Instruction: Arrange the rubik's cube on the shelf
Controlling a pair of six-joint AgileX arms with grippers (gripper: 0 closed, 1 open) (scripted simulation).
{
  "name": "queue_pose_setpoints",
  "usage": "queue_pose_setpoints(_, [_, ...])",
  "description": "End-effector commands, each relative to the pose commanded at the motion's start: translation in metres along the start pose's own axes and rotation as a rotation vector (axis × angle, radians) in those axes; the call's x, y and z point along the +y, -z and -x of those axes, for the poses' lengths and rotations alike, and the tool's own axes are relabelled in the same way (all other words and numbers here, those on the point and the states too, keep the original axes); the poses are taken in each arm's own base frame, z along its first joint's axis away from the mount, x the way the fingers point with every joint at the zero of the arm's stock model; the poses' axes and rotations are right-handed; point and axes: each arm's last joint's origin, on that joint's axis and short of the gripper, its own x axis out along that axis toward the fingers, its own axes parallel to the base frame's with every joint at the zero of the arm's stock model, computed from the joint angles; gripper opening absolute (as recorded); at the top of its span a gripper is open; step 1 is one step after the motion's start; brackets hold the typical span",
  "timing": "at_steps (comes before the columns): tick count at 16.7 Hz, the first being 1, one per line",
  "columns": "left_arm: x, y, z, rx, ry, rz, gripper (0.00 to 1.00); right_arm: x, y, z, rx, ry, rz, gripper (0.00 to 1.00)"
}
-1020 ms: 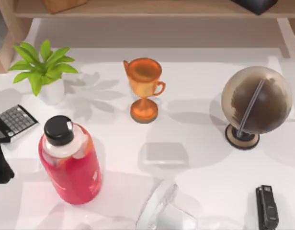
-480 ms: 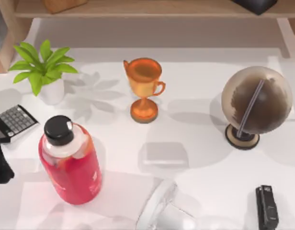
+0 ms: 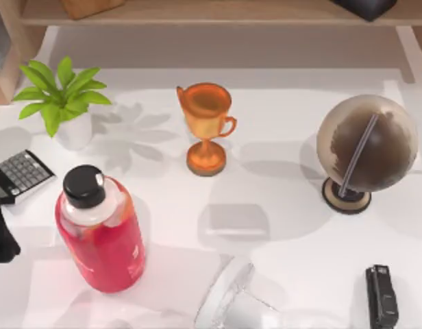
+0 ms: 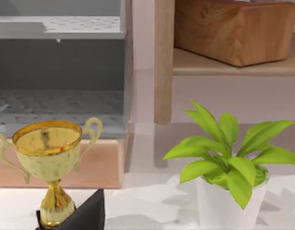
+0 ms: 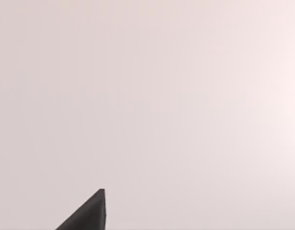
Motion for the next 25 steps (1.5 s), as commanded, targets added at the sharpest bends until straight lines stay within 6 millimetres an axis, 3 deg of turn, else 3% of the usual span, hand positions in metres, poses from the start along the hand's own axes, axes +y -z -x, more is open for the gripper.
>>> queue_pose_setpoints(3, [0.0, 0.0, 0.0, 0.0, 0.0, 0.0, 1.0, -0.038, 0.024, -0.049, 0.117, -0.003, -0.093, 1.0])
queue_pose_setpoints(6, [0.0, 0.0, 0.0, 0.0, 0.0, 0.0, 1.0, -0.075, 0.026, -0.093, 0.204, -0.08, -0.239, 1.0])
queue_pose_setpoints(9, [0.0, 0.0, 0.0, 0.0, 0.0, 0.0, 1.0, -0.104, 0.005, -0.126, 0.272, -0.229, -0.409, 1.0])
queue_pose_setpoints(12, [0.0, 0.0, 0.0, 0.0, 0.0, 0.0, 1.0, -0.119, -0.04, -0.147, 0.326, -0.435, -0.572, 1.0])
queue_pose_setpoints(16, [0.0, 0.0, 0.0, 0.0, 0.0, 0.0, 1.0, -0.12, -0.116, -0.149, 0.41, -0.763, -0.734, 1.0])
queue_pose_setpoints(20, [0.0, 0.0, 0.0, 0.0, 0.0, 0.0, 1.0, -0.101, -0.186, -0.133, 0.526, -1.084, -0.81, 1.0])
queue_pose_setpoints(22, [0.0, 0.0, 0.0, 0.0, 0.0, 0.0, 1.0, -0.085, -0.209, -0.125, 0.599, -1.212, -0.822, 1.0])
queue_pose_setpoints(25, [0.0, 0.0, 0.0, 0.0, 0.0, 0.0, 1.0, -0.064, -0.222, -0.118, 0.696, -1.33, -0.828, 1.0])
